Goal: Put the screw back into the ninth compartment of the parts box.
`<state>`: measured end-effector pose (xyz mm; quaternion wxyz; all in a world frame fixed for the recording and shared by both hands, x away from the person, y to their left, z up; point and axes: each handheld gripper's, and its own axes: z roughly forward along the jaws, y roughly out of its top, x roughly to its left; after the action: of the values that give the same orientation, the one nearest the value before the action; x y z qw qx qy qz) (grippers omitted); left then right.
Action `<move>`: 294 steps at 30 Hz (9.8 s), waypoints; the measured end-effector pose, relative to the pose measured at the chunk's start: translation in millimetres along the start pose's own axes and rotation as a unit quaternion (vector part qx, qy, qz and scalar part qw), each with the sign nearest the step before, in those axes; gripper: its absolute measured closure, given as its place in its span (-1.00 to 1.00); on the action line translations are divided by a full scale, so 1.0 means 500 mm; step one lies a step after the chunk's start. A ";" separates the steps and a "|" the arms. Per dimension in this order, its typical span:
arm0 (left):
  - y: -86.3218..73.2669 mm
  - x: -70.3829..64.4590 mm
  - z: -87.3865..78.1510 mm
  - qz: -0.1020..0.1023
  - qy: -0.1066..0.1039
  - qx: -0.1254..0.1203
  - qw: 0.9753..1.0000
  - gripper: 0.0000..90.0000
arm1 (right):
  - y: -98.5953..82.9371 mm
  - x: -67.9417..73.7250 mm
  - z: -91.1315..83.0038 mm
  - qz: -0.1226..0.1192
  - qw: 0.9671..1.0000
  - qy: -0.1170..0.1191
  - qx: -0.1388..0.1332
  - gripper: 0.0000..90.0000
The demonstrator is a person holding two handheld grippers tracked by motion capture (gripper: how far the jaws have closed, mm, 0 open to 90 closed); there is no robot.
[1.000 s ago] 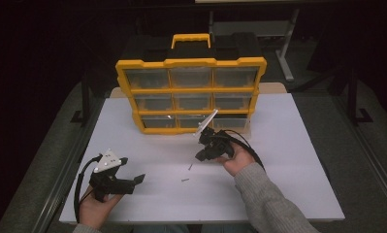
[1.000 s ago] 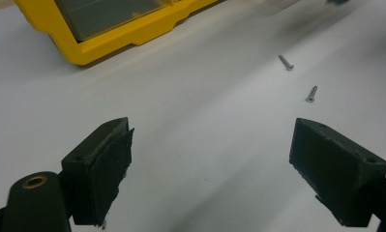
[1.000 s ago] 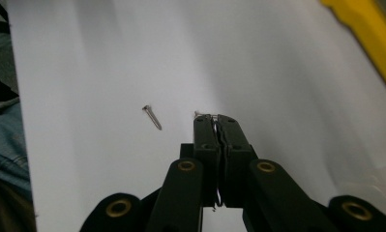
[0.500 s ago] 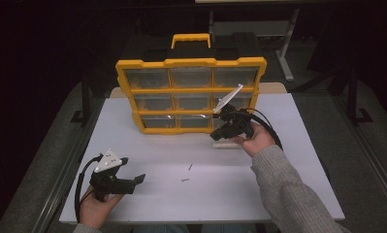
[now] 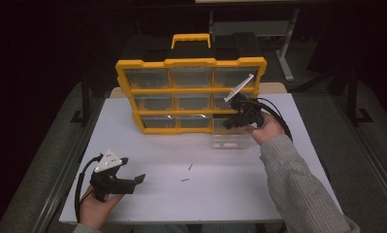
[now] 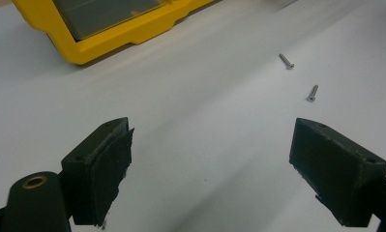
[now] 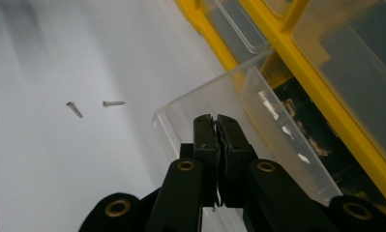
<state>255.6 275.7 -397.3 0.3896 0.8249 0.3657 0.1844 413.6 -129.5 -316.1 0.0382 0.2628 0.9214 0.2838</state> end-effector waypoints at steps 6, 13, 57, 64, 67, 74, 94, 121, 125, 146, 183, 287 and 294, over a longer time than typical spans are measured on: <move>0.000 0.000 0.000 0.000 0.000 -0.001 1.000 -0.67 | -0.010 -0.016 0.022 0.008 1.000 0.000 0.004 0.85; -0.001 -0.001 0.002 -0.005 -0.002 0.001 1.000 -0.67 | -0.008 -0.012 0.010 0.013 1.000 0.002 -0.015 0.77; 0.001 0.000 0.001 -0.004 -0.001 -0.001 1.000 -0.67 | -0.004 0.204 0.162 -0.115 0.988 0.105 0.003 0.46; 0.000 0.000 0.000 -0.004 0.000 -0.001 1.000 -0.67 | 0.001 0.220 0.196 -0.128 0.985 0.115 0.011 0.47; 0.001 0.000 0.000 -0.003 -0.001 -0.001 1.000 -0.67 | 0.003 0.226 0.208 -0.129 0.984 0.119 0.016 0.49; 0.000 0.001 0.000 -0.003 -0.001 -0.002 1.000 -0.67 | 0.005 0.240 0.245 -0.143 0.981 0.126 0.029 0.53; 0.000 0.002 -0.001 -0.005 -0.002 -0.001 1.000 -0.67 | 0.006 0.255 0.292 -0.175 0.976 0.114 0.059 0.79; 0.000 -0.001 0.001 -0.015 -0.002 -0.009 1.000 -0.67 | 0.015 0.225 0.258 -0.143 0.979 0.139 0.047 0.93; 0.000 0.001 -0.001 -0.007 -0.001 -0.002 1.000 -0.67 | 0.020 0.208 0.231 -0.136 0.980 0.141 0.036 0.93; -0.001 -0.001 0.002 -0.010 0.000 -0.007 1.000 -0.67 | 0.044 0.122 0.095 -0.109 0.987 0.113 -0.015 0.93; -0.001 0.003 -0.001 -0.006 0.000 -0.002 1.000 -0.67 | 0.001 -0.021 0.022 -0.019 1.000 0.020 -0.012 0.92; 0.001 0.000 0.001 -0.003 -0.001 -0.002 1.000 -0.67 | -0.010 0.156 0.271 -0.141 0.987 0.081 0.020 0.41; 0.001 -0.001 0.002 -0.004 -0.001 0.000 1.000 -0.67 | -0.006 0.160 0.278 -0.152 0.985 0.079 0.021 0.42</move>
<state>256.1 274.8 -397.8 0.3905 0.8239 0.3684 0.1816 374.1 -21.3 -427.8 0.0022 0.0970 0.9566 0.2749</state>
